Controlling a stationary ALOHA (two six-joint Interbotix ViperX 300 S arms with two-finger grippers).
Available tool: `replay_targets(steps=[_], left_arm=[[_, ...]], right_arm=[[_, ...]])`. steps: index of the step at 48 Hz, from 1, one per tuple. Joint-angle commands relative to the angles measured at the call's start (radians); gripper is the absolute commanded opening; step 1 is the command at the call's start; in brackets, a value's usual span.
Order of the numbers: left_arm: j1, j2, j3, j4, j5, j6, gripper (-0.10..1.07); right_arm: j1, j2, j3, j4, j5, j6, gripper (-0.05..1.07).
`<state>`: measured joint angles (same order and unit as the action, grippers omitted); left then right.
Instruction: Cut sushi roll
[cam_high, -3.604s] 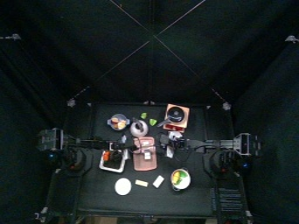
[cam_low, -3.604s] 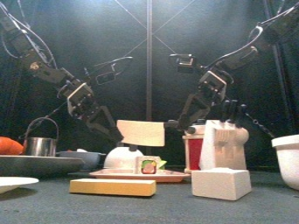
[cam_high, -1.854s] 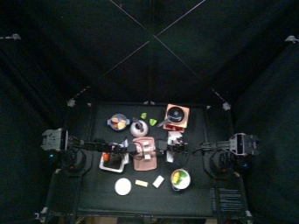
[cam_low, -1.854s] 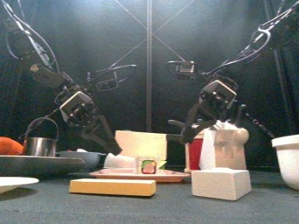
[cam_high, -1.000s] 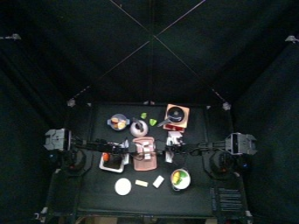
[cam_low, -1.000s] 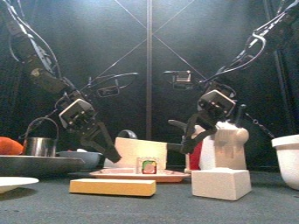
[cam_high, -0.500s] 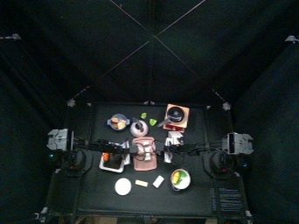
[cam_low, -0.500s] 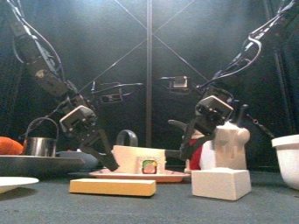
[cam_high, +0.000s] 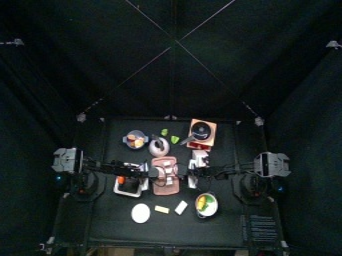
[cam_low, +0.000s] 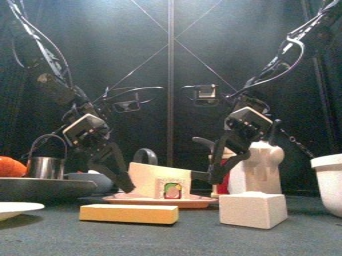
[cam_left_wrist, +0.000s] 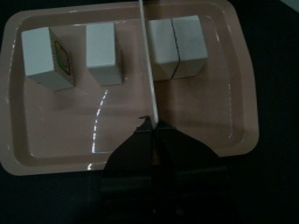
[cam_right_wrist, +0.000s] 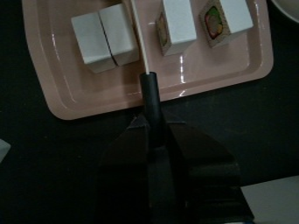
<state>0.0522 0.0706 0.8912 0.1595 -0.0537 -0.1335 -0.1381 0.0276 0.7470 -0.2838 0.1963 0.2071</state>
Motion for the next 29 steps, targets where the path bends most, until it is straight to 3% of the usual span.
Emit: replay_targets(steps=[1,18,29], left_arm=[[-0.018,-0.011,0.023,0.003,0.037,0.002,0.39],[-0.005,-0.031,0.005,0.003,0.055,0.000,0.39],[0.020,-0.054,-0.015,0.003,0.048,-0.003,0.39]], right_arm=[[-0.008,-0.029,0.006,0.002,0.040,0.006,0.30],[-0.017,-0.083,-0.005,0.023,0.031,0.008,0.30],[-0.044,-0.124,-0.005,0.028,-0.038,0.008,0.30]])
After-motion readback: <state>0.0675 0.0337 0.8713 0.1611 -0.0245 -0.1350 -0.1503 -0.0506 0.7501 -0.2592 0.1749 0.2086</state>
